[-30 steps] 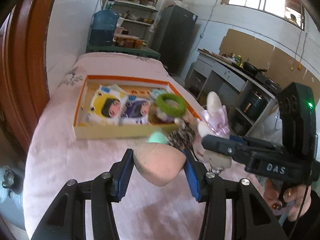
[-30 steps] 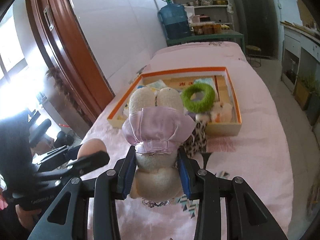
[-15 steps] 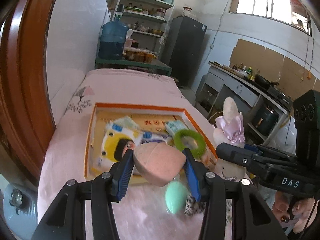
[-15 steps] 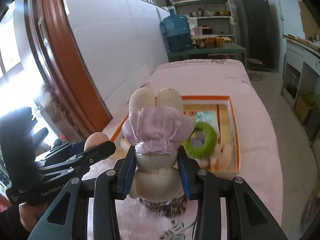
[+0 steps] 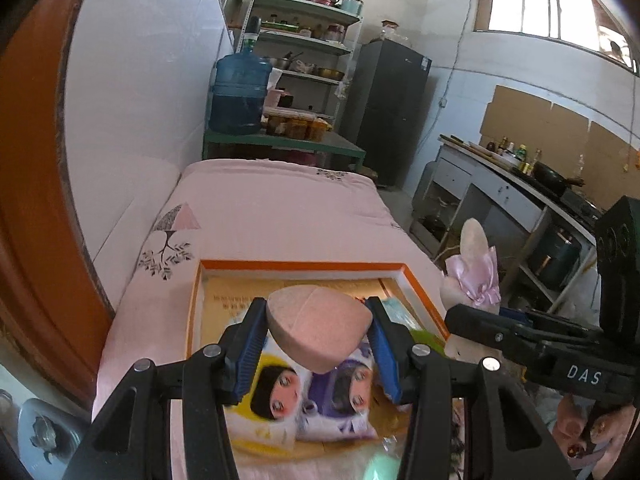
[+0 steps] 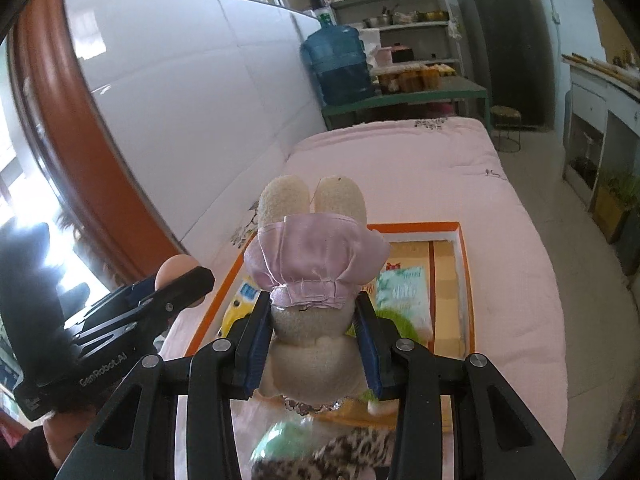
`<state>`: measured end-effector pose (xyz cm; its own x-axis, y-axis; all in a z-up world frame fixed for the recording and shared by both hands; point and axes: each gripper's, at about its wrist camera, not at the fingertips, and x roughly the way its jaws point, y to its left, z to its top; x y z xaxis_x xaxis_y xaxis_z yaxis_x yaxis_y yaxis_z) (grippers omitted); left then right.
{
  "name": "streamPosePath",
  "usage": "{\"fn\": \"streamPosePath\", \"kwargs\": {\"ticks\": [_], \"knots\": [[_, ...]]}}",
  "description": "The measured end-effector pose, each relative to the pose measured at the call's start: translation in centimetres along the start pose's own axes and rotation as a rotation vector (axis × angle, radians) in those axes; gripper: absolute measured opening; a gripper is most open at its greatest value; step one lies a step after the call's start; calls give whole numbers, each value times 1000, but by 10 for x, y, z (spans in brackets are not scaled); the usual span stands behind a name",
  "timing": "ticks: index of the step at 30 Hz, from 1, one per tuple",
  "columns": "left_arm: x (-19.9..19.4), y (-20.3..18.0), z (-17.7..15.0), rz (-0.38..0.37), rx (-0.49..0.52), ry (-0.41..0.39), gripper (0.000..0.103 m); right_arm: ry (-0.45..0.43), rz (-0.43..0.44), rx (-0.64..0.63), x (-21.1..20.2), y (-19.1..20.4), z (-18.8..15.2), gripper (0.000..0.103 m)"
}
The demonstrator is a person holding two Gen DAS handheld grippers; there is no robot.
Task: Organize soft objects
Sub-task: 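Carry the peach sponge with the left gripper while the right carries the bunny over the box, then open the left gripper dropping the sponge while the right releases the bunny into the box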
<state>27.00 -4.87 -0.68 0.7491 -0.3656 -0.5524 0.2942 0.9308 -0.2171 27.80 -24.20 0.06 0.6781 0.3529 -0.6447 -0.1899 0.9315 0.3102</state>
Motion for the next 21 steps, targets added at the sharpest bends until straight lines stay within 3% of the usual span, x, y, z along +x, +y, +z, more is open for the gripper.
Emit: {"fn": "streamPosePath", "kwargs": {"ticks": [9,21], "knots": [[50,18,23,37,-17,59,50,106,-15,47,57,-20,25,41],[92,38,21,93,-33,129,50,201,-31,75,106,-26,31,41]]}}
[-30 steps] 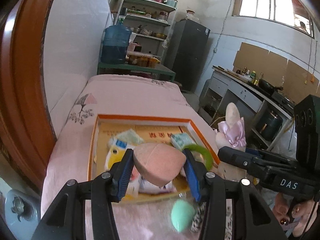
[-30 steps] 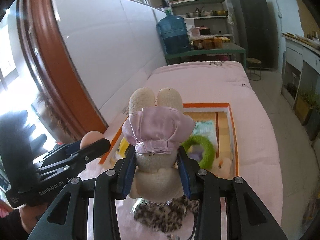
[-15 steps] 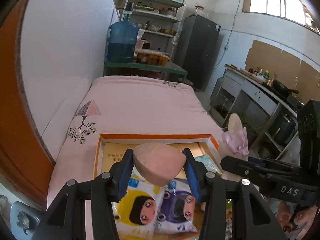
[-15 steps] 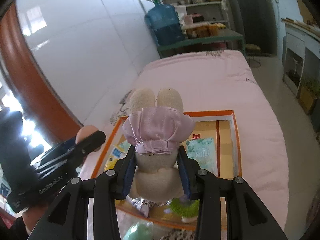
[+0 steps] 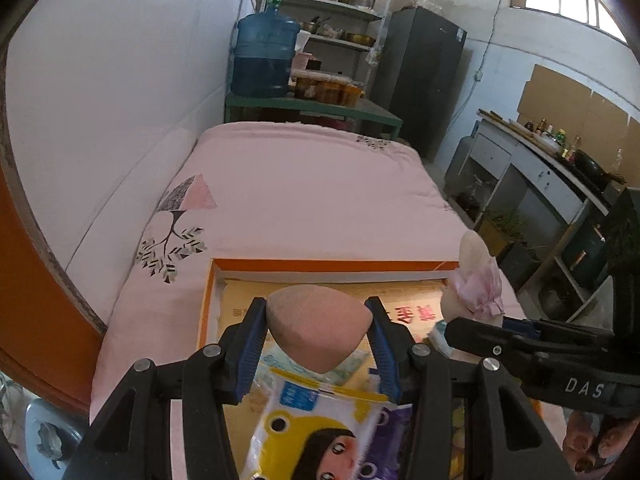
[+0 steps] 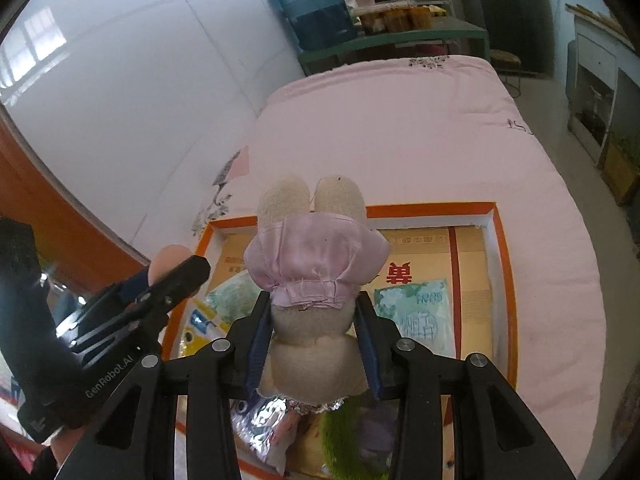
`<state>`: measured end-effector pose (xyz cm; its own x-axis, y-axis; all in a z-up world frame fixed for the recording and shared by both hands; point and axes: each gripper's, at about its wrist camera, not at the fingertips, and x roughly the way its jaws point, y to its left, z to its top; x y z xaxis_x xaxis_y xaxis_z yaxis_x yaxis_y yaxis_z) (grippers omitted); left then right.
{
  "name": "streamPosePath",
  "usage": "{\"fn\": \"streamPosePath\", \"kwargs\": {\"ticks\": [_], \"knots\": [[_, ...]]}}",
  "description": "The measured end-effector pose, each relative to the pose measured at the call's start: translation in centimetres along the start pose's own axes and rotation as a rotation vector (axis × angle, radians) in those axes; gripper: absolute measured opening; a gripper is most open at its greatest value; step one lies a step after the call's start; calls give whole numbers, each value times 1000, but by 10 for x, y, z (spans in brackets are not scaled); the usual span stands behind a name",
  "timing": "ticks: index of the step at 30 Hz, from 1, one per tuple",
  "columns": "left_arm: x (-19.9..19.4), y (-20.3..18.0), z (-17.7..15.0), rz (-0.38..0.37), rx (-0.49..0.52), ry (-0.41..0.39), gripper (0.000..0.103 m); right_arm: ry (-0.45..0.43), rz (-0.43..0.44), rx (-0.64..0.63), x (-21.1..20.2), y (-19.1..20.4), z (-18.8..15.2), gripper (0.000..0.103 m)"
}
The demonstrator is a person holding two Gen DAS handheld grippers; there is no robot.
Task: Organize soft objects
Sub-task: 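Open the left gripper dropping the sponge while the right releases the bunny into the box, then lower the right gripper onto the leopard-print scrunchie and close it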
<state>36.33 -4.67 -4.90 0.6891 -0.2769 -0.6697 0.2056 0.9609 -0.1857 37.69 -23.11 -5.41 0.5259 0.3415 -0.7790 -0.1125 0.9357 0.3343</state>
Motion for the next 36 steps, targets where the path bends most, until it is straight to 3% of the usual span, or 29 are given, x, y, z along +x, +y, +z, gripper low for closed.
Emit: {"fn": "streamPosePath", "kwargs": {"ticks": [16,28,32,36], "knots": [[37,17,-6,29,-29,91,50,64,-72,-55,42,16,1,45],[48,18,-13,17,-21,127,52,85,-74,-11,50,6,-4,56],[47,19,-15,10,-30,125,60,66,-69,-26,41,9,-7,64],[36,16,-15,3,-26,93,65,46,-57,-21,31,10,-10,64]]}}
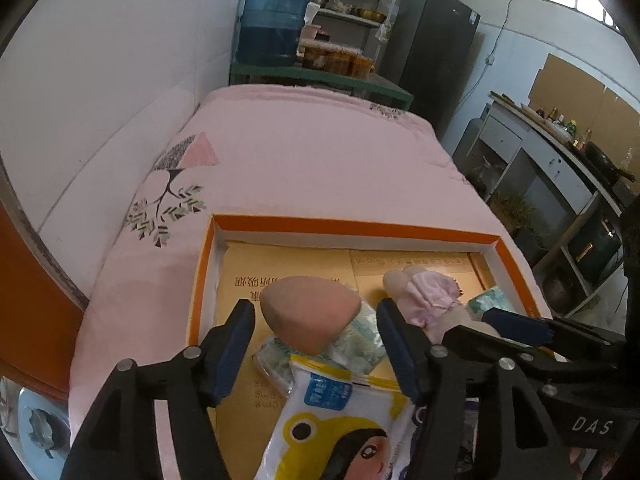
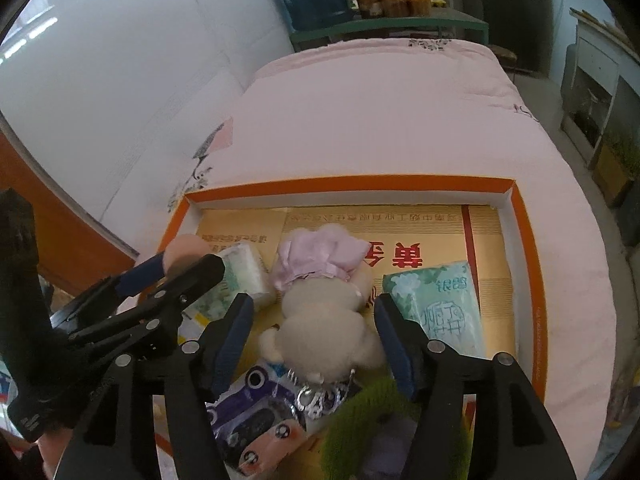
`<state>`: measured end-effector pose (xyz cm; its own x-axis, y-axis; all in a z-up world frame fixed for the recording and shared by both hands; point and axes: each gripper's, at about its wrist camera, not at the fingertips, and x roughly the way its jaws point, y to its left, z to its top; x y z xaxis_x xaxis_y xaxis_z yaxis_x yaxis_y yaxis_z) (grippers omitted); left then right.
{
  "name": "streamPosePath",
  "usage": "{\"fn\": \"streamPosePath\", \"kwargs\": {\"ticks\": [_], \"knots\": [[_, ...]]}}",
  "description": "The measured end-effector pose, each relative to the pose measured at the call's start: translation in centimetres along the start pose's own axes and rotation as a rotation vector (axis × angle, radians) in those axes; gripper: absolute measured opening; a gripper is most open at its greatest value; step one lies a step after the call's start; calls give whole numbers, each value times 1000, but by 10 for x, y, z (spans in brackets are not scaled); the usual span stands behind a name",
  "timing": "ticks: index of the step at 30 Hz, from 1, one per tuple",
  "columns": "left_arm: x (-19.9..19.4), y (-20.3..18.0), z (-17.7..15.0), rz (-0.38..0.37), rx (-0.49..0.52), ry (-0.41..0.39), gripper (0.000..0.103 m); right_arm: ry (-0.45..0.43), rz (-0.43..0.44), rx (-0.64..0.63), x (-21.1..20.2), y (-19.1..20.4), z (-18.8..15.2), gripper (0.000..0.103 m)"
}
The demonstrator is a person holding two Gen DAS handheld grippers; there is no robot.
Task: Organize soft objects
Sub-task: 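Lower the right gripper onto the leopard-print scrunchie and close it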
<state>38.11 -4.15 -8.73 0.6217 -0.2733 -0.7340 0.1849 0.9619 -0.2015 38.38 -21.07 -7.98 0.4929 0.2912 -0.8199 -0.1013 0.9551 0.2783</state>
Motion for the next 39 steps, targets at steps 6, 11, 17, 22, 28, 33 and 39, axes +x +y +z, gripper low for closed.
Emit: {"fn": "streamPosePath", "kwargs": {"ticks": [6,11,17,22,28,33,39], "knots": [[-14,-5,-1,1,14,-23,70,-32,9,-2,-19,4,-4,64],[-30,-8,-4,4,18,-51,70,-55,5,-3,-33,8,-8,64],[-52,-11,-10,16,38,-77,70,-81,14,5,-53,10,-18,64],[-71,-13,-20,35,48,-95,69,-105,29,9,-73,13,-31,64],[-96,-18,-32,35,58,-113,70,-126,7,-1,-91,17,-53,64],[-121,-31,-46,78,109,-153,69,-148,-10,4,-107,18,-71,64],[-148,-45,-62,68,147,-193,70,-172,-32,-7,-124,19,-91,64]]}}
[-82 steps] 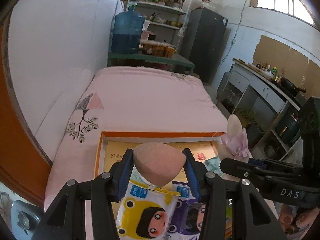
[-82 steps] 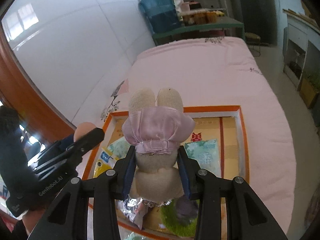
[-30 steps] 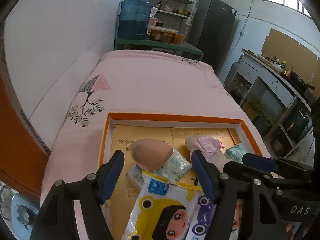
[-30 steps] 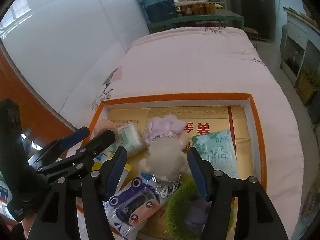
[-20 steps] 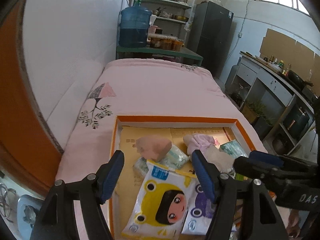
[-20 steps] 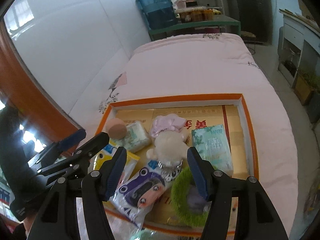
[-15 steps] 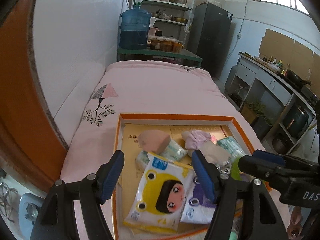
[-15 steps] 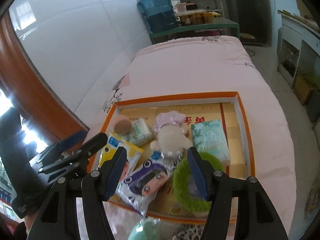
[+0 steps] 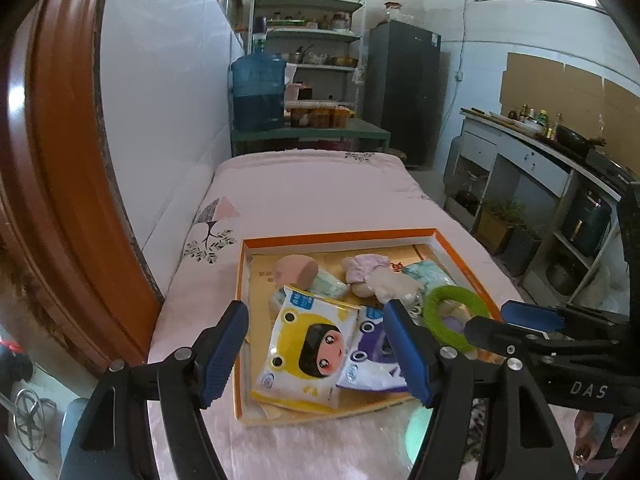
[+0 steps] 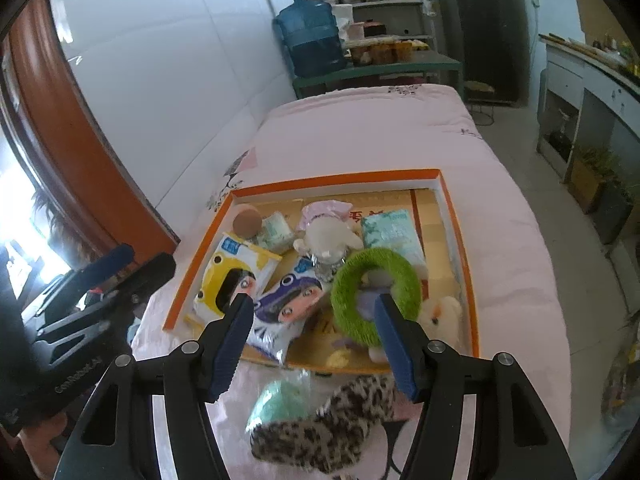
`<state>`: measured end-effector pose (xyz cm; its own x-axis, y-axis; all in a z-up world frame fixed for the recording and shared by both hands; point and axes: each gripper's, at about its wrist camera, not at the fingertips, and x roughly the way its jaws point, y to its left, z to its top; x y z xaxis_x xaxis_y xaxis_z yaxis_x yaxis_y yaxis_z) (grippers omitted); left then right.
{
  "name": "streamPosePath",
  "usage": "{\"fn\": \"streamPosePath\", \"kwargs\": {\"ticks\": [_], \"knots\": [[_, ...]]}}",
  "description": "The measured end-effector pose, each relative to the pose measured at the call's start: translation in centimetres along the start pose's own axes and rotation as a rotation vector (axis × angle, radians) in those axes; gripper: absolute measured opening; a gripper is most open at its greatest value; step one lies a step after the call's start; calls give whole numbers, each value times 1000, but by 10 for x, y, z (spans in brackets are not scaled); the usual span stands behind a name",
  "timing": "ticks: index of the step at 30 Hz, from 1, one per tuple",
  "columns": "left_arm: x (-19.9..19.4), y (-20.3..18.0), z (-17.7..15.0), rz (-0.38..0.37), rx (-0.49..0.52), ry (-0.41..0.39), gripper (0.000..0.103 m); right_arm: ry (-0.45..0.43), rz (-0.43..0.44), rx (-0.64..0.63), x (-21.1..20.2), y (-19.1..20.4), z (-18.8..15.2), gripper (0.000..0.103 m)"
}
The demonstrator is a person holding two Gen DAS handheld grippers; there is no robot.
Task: Organize soft objects
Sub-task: 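Lower the right gripper onto the leopard-print scrunchie and close it, then grasp the bagged mint-green sponge with the left gripper while the right lifts the scrunchie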
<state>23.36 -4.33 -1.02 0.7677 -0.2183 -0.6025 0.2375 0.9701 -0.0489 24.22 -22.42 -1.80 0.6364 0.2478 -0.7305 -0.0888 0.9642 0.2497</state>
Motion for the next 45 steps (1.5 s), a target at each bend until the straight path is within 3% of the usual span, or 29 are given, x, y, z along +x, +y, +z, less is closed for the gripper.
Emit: {"fn": "streamPosePath", "kwargs": {"ticks": [17,29,37,39,40,41,45], "knots": [[-44,-2,-47,-16,-12,-21,70,-14,-21,-5,-35,-11,-63,64],[-45,-3,-85,-28,-16,12,70,20,39,127,-18,-17,-90,74],[-42,-6,-91,-40,-7,17,70,50,-20,149,10,-24,-89,74],[-39,-9,-92,-44,2,25,70,67,1,164,16,-28,-93,66],[-38,-10,-93,-45,5,29,70,73,17,167,17,-29,-95,49],[-36,-12,-93,-49,9,34,70,76,36,167,18,-30,-95,40],[-29,-19,-94,-69,16,51,70,79,40,134,18,-29,-94,20]]}}
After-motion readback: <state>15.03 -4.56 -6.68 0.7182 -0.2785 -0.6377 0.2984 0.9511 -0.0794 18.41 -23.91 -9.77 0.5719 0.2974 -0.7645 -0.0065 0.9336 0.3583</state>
